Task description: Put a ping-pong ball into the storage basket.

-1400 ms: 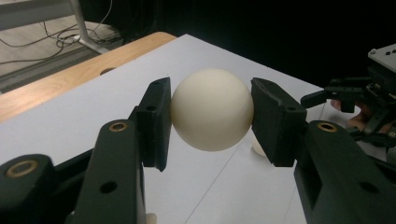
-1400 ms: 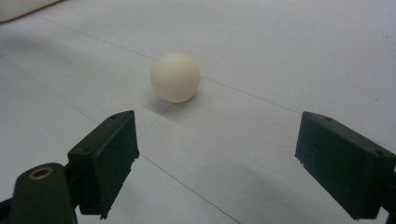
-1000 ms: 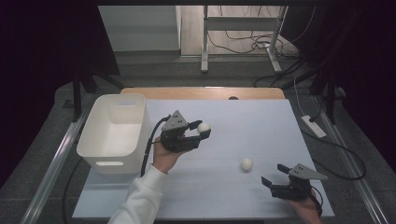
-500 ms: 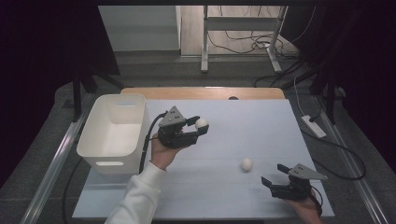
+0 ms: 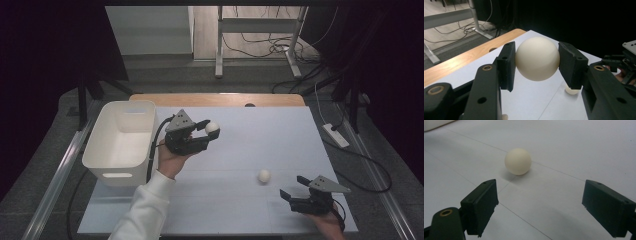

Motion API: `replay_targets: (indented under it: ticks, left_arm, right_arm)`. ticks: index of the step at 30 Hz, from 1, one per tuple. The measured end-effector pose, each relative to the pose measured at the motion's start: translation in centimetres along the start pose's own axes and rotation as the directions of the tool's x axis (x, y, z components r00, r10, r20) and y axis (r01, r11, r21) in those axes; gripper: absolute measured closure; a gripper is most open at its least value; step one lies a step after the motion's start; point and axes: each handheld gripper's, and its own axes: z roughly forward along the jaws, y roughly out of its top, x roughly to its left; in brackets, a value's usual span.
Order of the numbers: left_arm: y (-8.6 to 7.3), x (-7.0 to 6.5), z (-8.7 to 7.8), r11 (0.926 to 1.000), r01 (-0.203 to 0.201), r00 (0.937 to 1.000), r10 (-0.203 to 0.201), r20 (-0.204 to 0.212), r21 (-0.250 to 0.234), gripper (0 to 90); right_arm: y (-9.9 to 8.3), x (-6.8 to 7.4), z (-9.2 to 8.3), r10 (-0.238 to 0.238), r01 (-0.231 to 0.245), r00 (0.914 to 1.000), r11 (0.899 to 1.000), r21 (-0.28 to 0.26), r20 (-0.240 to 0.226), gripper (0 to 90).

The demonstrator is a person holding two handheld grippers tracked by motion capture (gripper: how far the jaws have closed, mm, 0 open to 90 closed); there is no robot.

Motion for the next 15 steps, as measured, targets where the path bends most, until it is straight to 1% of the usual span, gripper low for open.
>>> replay_targets:
  ticks: [5,15]
  left_arm:
    - [0.1,0.4,-0.3,1.0000,0.005,0.9999,-0.006,-0.016,-0.006,51.0]
    - [0.2,1.1,-1.1,0.9997,0.021,0.9993,-0.022,-0.031,-0.015,50.9]
  right_arm:
    - [0.0,0.0,0.0,-0.001,0.001,1.0000,1.000,0.000,0.000,12.9]
    - [0.0,0.0,0.0,-0.001,0.001,1.0000,1.000,-0.001,0.002,12.9]
